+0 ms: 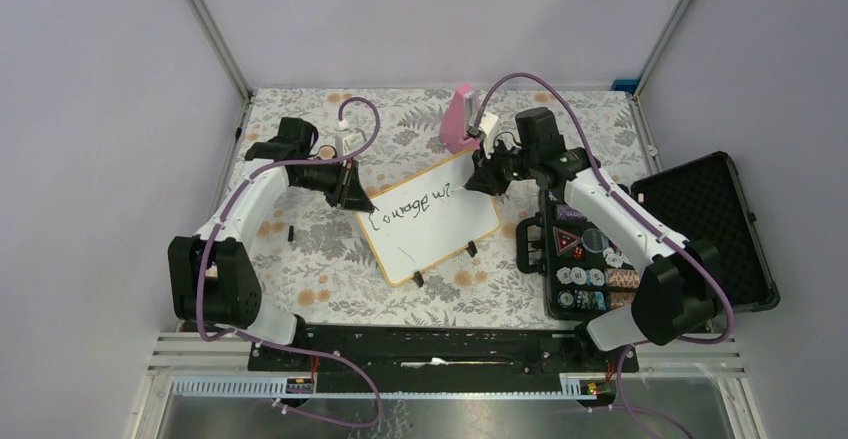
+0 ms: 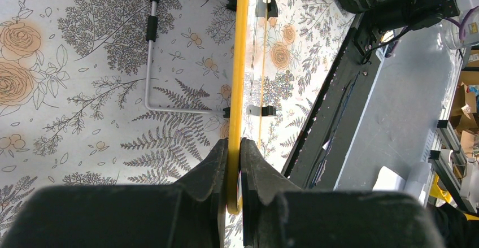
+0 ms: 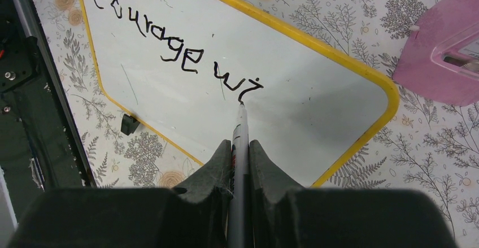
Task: Write a sentence on the whiteboard
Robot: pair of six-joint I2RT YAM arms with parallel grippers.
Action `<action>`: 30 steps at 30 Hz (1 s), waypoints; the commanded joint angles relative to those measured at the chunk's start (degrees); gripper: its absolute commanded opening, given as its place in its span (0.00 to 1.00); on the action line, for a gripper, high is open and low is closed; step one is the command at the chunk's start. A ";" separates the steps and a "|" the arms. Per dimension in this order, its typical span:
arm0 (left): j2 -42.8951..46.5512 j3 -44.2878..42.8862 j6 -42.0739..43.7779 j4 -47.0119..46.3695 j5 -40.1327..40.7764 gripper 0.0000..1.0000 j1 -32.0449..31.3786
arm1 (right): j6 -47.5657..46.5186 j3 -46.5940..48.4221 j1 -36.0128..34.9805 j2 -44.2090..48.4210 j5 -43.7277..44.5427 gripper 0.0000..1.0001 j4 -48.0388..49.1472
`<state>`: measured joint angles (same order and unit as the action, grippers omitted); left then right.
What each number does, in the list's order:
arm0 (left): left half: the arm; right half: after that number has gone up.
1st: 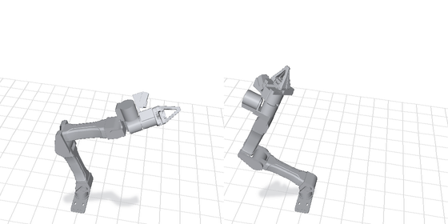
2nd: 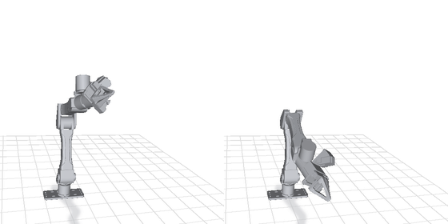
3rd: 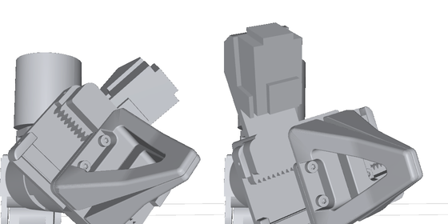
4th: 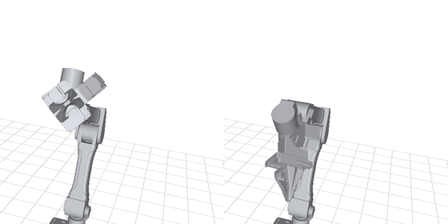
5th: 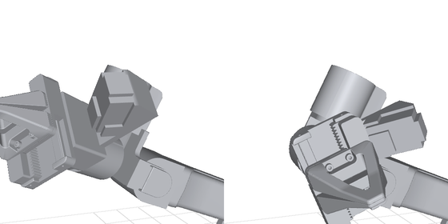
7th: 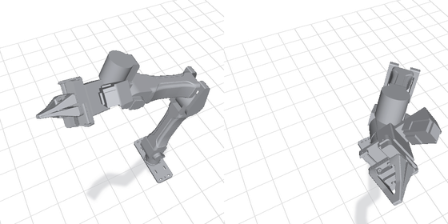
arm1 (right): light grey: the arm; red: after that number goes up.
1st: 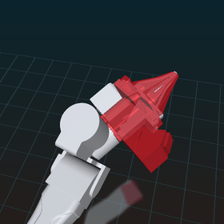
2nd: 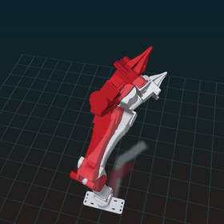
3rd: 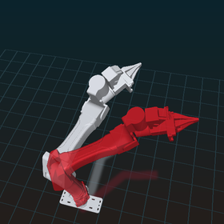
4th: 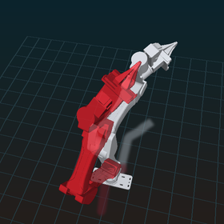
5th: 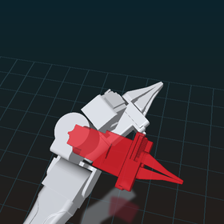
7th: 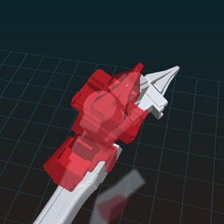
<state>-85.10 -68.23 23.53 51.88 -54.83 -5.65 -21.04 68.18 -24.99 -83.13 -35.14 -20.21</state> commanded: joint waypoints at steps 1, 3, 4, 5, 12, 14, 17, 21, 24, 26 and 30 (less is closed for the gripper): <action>1.23 0.62 2.40 -2.34 5.95 0.00 -0.24 | 0.73 -0.02 0.34 0.15 -1.70 0.00 1.93; 1.25 0.68 2.40 -2.36 5.92 0.00 -0.24 | 0.96 -0.33 0.37 0.27 -1.65 0.00 2.38; 1.25 0.74 2.40 -2.34 5.95 0.00 -0.24 | 1.18 -0.55 0.38 0.38 -1.66 0.00 2.61; 1.21 0.65 2.40 -2.39 5.96 0.00 -0.30 | 1.25 -0.67 0.38 0.51 -1.65 0.00 2.78; 1.15 0.62 2.40 -2.32 5.96 0.00 -0.50 | 1.44 -0.68 0.38 0.63 -1.30 0.00 2.77; 1.16 0.64 2.40 -2.39 6.04 0.00 -0.50 | 1.52 -0.68 0.38 0.70 -1.20 0.00 2.76; 1.33 0.73 2.40 -2.34 6.11 0.00 -0.58 | 1.61 -0.87 0.38 0.65 -1.09 0.00 2.97; 1.36 0.77 2.40 -2.32 6.20 0.00 -0.59 | 1.70 -0.72 0.34 0.69 -0.83 0.00 3.07; 1.26 0.73 2.39 -2.39 6.14 0.00 -0.59 | 1.70 -0.43 0.42 0.69 -0.48 0.00 3.46; 1.17 0.64 2.40 -2.38 6.08 0.00 -0.59 | 1.70 -0.22 0.38 0.54 -0.34 0.00 3.76; 1.16 0.56 2.35 -2.35 6.12 0.00 -0.59 | 2.05 0.00 0.38 0.11 -1.00 0.00 4.21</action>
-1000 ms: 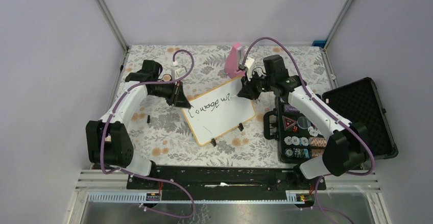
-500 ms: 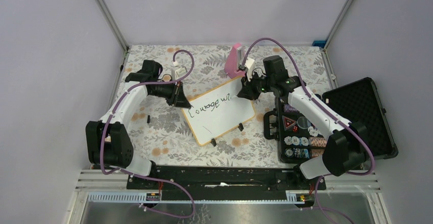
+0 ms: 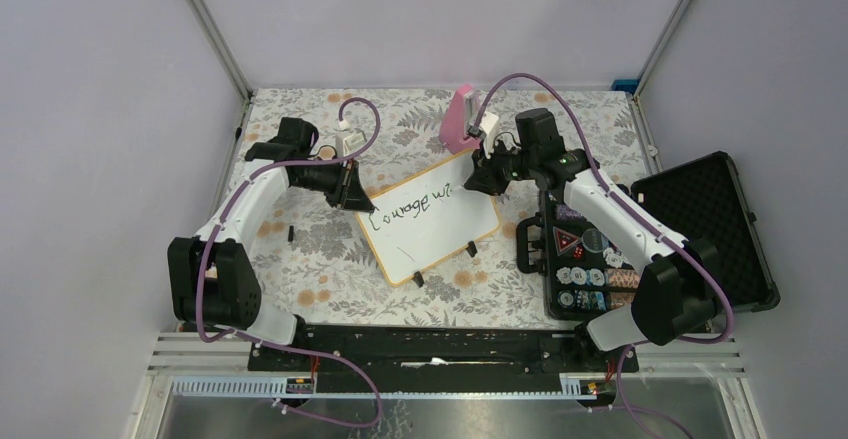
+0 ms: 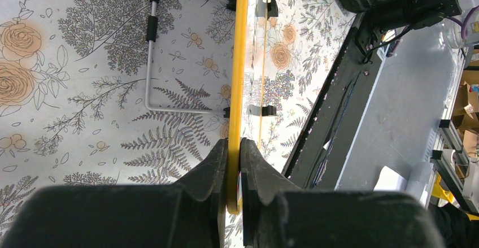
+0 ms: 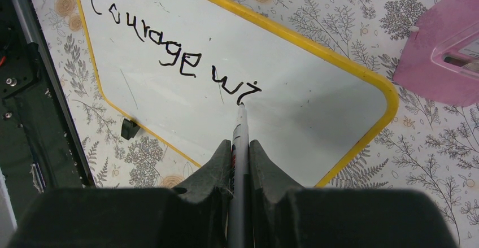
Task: Write a sentence on the whiteboard
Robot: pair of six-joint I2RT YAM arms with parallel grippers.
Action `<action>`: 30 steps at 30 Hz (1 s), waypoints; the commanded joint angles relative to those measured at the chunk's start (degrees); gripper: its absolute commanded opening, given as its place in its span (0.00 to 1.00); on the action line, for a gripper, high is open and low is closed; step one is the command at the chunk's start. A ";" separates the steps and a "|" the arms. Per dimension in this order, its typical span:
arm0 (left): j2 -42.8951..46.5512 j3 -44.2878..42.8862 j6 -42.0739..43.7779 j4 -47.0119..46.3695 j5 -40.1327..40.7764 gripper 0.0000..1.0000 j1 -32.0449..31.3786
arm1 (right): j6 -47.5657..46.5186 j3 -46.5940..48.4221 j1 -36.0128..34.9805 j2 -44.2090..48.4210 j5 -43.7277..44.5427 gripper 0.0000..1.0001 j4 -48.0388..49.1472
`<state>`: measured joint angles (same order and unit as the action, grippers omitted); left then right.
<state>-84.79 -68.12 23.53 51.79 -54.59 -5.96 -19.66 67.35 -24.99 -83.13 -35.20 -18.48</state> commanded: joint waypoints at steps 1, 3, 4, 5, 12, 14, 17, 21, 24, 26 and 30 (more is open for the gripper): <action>0.86 0.45 2.39 -2.30 5.88 0.00 -0.28 | 0.74 0.97 0.39 -0.01 -1.21 0.00 2.50; 0.81 0.45 2.39 -2.31 5.84 0.00 -0.28 | 0.85 1.26 0.34 -0.17 -1.45 0.00 2.53; 0.78 0.49 2.46 -2.31 5.86 0.00 -0.28 | 0.85 1.41 0.32 -0.23 -1.47 0.00 2.53; 0.77 0.52 2.48 -2.31 5.75 0.00 -0.28 | 0.93 1.52 0.30 -0.35 -1.45 0.00 2.60; 0.64 0.38 2.49 -2.30 5.83 0.00 -0.28 | 0.17 2.20 0.32 -1.23 0.67 0.00 2.66; 0.66 0.45 2.49 -2.29 5.84 0.00 -0.28 | -0.06 2.54 0.41 -1.27 1.93 0.00 2.67; 0.68 0.53 2.57 -2.29 5.89 0.00 -0.28 | -0.42 2.94 0.47 -1.25 2.65 0.00 2.63; 0.60 0.44 2.65 -2.25 5.89 0.00 -0.28 | -0.47 3.42 0.75 -1.33 2.94 0.00 2.61; 0.50 0.44 2.71 -2.31 5.85 0.00 -0.28 | -0.47 3.73 0.91 -1.55 2.84 0.00 2.62; 0.38 0.38 2.75 -2.30 5.89 0.00 -0.28 | -0.55 3.87 0.89 -1.72 2.68 0.00 2.64; 0.35 0.32 2.75 -2.33 5.84 0.00 -0.28 | -0.63 3.85 0.87 -2.38 2.31 0.00 2.61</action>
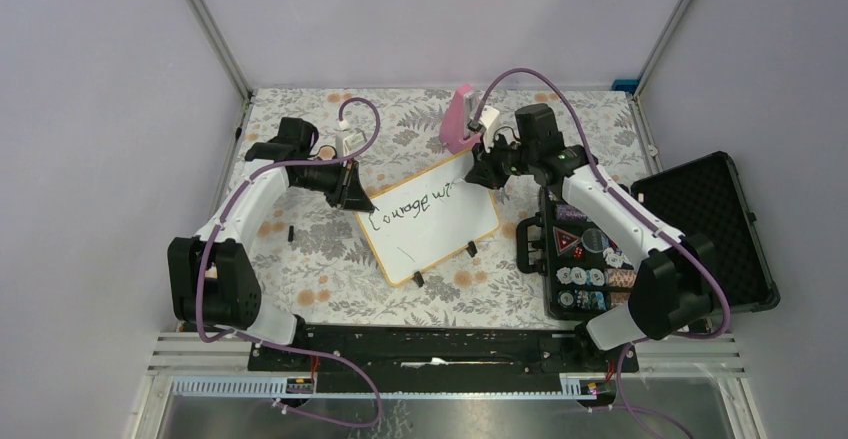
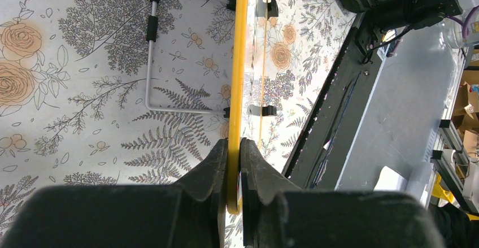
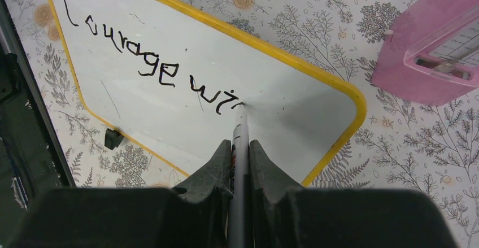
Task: Write a sentence on the whiteboard
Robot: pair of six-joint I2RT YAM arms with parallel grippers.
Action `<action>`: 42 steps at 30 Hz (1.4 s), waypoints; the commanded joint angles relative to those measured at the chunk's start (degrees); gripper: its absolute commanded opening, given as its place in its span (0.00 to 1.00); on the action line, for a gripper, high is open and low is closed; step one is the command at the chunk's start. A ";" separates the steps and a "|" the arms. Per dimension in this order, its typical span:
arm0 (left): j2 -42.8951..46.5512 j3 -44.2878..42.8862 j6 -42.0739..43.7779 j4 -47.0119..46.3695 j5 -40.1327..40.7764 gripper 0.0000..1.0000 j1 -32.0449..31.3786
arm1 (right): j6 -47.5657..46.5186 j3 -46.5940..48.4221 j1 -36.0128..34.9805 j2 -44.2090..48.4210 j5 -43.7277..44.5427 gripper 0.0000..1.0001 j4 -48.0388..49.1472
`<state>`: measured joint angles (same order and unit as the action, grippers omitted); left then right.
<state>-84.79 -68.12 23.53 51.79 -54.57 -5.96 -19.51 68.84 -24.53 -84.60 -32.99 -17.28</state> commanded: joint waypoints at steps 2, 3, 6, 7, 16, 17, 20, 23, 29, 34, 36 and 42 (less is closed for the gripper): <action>0.25 0.33 2.75 -2.31 5.93 0.00 -0.28 | -0.84 2.01 0.45 -1.15 -0.20 0.00 1.38; 0.24 0.34 2.75 -2.23 5.88 0.00 -0.28 | -0.88 1.82 0.45 -1.15 -0.35 0.00 1.39; 0.11 0.35 2.84 -2.23 5.96 0.00 -0.28 | -0.77 1.34 0.45 -1.30 -0.62 0.00 1.46; 0.14 0.35 2.84 -2.29 5.91 0.00 -0.28 | -0.72 1.12 0.45 -1.34 -0.71 0.00 1.44; 0.13 0.18 2.74 -2.25 5.88 0.00 -0.28 | -0.66 -0.99 0.35 -0.64 -1.20 0.00 1.42; 0.07 0.18 2.73 -2.30 5.83 0.00 -0.28 | -0.66 -1.29 0.36 -0.47 -1.27 0.00 1.45; 0.03 0.14 2.66 -2.22 5.81 0.00 -0.28 | -0.62 -2.08 0.35 -0.19 -1.44 0.00 1.54; 0.10 0.09 2.66 -2.28 5.77 0.00 -0.28 | -0.70 -2.39 0.36 0.13 -1.48 0.00 1.39; 0.06 0.09 2.49 -2.28 5.67 0.00 -0.28 | -0.54 -1.17 0.39 0.25 -1.09 0.00 1.54; 0.20 0.18 2.31 -2.52 5.78 0.00 -0.29 | -0.31 0.52 0.45 -0.28 -0.37 0.00 1.55; 0.24 0.26 2.31 -2.57 5.86 0.00 -0.28 | -0.27 1.05 0.45 -0.50 -0.25 0.00 1.47; 0.11 0.35 2.48 -2.53 5.94 0.00 -0.28 | -0.11 1.88 0.53 -0.77 -0.05 0.00 1.47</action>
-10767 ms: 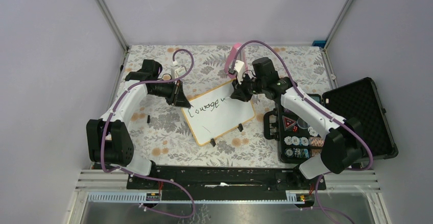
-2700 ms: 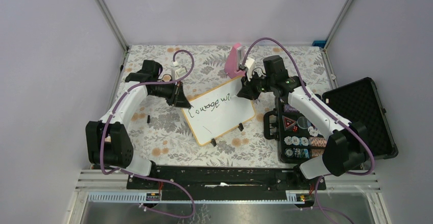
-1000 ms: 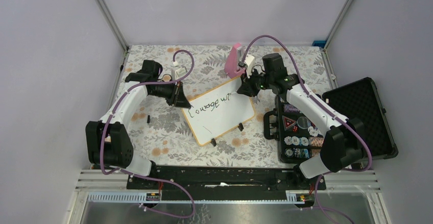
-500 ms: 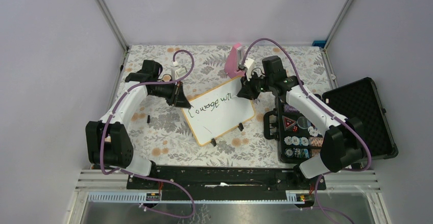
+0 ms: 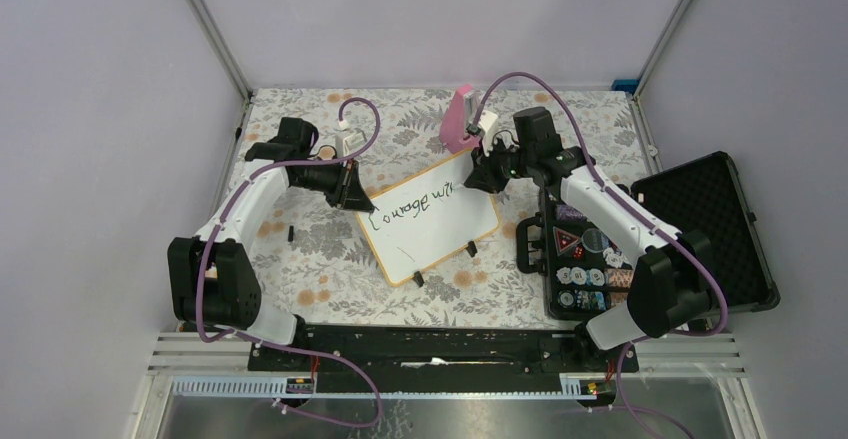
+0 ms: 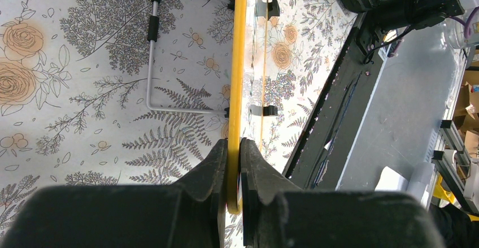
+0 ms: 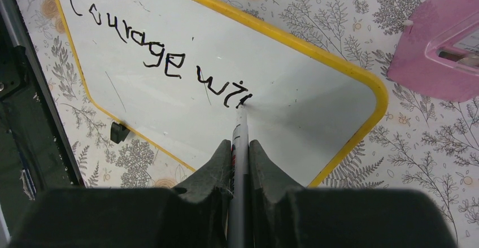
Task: Write a sentence on the whiteboard
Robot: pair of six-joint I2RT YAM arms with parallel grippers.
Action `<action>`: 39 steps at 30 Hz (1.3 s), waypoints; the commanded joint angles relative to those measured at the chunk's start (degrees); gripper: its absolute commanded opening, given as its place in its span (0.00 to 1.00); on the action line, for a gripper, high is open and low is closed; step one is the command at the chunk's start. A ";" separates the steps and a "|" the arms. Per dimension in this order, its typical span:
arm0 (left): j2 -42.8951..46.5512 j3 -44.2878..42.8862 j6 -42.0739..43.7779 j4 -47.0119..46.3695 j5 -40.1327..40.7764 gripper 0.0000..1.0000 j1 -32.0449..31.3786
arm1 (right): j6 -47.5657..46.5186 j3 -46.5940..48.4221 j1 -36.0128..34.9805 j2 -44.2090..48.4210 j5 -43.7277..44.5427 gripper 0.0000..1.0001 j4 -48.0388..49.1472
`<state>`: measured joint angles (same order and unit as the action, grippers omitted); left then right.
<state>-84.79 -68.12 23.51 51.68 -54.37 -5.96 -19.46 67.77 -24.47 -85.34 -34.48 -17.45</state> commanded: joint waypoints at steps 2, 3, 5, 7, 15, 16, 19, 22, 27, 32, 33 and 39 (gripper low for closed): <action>0.02 0.27 2.51 -2.41 5.69 0.00 -0.28 | -0.06 3.23 0.47 -0.09 1.39 0.00 1.64; 0.02 0.27 2.51 -2.41 5.67 0.00 -0.28 | -0.05 3.32 0.46 -0.20 1.42 0.00 1.64; 0.07 0.27 2.46 -2.46 5.65 0.00 -0.28 | -0.05 3.50 0.46 -0.20 1.65 0.00 1.74; 0.13 0.36 2.51 -2.42 5.65 0.00 -0.28 | -0.09 3.64 0.54 -0.26 1.98 0.00 1.75; 0.05 0.26 2.48 -2.46 5.67 0.00 -0.29 | -0.48 3.88 1.41 -0.27 2.58 0.00 1.71; 0.02 0.31 2.50 -2.46 5.63 0.00 -0.28 | -0.61 3.77 1.58 -0.14 2.65 0.00 1.69; -0.03 0.27 2.46 -2.46 5.63 0.00 -0.28 | -0.91 3.17 1.78 0.04 2.79 0.00 1.63; -0.11 0.18 2.41 -2.46 5.70 0.00 -0.30 | -1.09 2.37 1.79 0.21 2.66 0.00 1.70; 0.02 0.25 2.42 -2.46 5.72 0.00 -0.30 | -1.03 0.72 1.79 0.09 1.31 0.00 1.67; -0.01 0.27 2.43 -2.46 5.65 0.00 -0.31 | -0.86 -0.71 1.78 0.28 0.52 0.00 1.67; -0.01 0.27 2.40 -2.44 5.64 0.00 -0.29 | -0.78 -0.89 1.79 0.44 0.42 0.00 1.64; 0.13 0.44 2.26 -2.81 5.67 0.00 -0.26 | -0.87 -1.17 1.79 1.26 -0.30 0.00 1.29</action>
<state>-84.79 -68.12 23.49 51.59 -54.35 -5.96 -19.51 67.18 -23.18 -85.34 -34.79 -17.32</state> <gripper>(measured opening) 0.105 0.177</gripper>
